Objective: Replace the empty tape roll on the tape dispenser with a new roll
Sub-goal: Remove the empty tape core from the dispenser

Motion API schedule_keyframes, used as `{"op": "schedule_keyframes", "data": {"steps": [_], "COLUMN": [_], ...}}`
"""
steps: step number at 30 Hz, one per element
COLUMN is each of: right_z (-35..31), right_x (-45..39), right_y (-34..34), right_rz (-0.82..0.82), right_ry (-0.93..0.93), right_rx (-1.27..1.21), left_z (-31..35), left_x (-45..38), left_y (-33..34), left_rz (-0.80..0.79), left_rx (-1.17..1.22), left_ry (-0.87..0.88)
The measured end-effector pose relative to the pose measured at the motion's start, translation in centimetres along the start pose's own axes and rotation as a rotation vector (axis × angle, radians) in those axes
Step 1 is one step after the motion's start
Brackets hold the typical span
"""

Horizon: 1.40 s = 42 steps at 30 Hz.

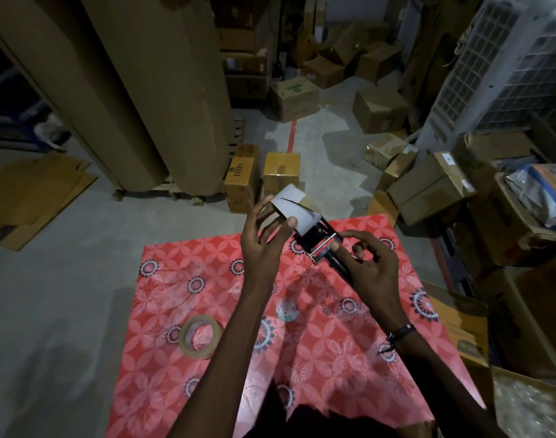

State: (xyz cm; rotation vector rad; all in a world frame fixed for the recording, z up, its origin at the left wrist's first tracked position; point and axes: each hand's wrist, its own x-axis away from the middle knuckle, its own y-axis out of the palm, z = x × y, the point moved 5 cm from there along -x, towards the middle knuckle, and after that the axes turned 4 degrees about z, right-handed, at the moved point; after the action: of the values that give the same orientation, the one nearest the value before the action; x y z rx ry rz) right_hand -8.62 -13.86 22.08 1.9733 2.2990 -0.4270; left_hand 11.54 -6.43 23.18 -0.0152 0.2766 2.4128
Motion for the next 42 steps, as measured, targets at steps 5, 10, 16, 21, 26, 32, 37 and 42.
{"op": "schedule_keyframes", "data": {"steps": [5, 10, 16, 21, 26, 32, 37, 42], "right_z": [0.9, 2.1, 3.1, 3.9, 4.7, 3.9, 4.5, 8.0], "right_x": [-0.3, -0.3, 0.8, 1.1, 1.3, 0.4, 0.5, 2.0], "right_y": [-0.2, -0.3, 0.3, -0.1, -0.2, -0.9, -2.0, -2.9], "right_rz": [-0.012, -0.085, -0.183, -0.259, -0.373, -0.44, -0.441, -0.413], "right_ry": [0.007, 0.126, 0.526, 0.652, 0.647, 0.415, 0.05, -0.044], "right_rx": [0.008, -0.065, -0.335, -0.403, -0.466, -0.036, 0.236, 0.289], "left_z": [0.3, 0.3, 0.5, -1.9, -4.3, -4.7, -5.2, -7.8], "left_x": [0.0, 0.1, 0.2, -0.3, 0.4, 0.4, 1.0, 2.8], "left_y": [-0.1, -0.5, 0.1, -2.0, -3.2, -3.1, -3.0, -2.7], "left_rz": [-0.061, -0.06, -0.175, -0.161, -0.211, -0.142, -0.084, -0.164], "left_rx": [-0.049, -0.25, -0.427, -0.52, -0.478, -0.605, -0.649, -0.634], "left_ry": [0.082, 0.208, 0.307, 0.177, -0.067, -0.088, -0.072, -0.181]}}
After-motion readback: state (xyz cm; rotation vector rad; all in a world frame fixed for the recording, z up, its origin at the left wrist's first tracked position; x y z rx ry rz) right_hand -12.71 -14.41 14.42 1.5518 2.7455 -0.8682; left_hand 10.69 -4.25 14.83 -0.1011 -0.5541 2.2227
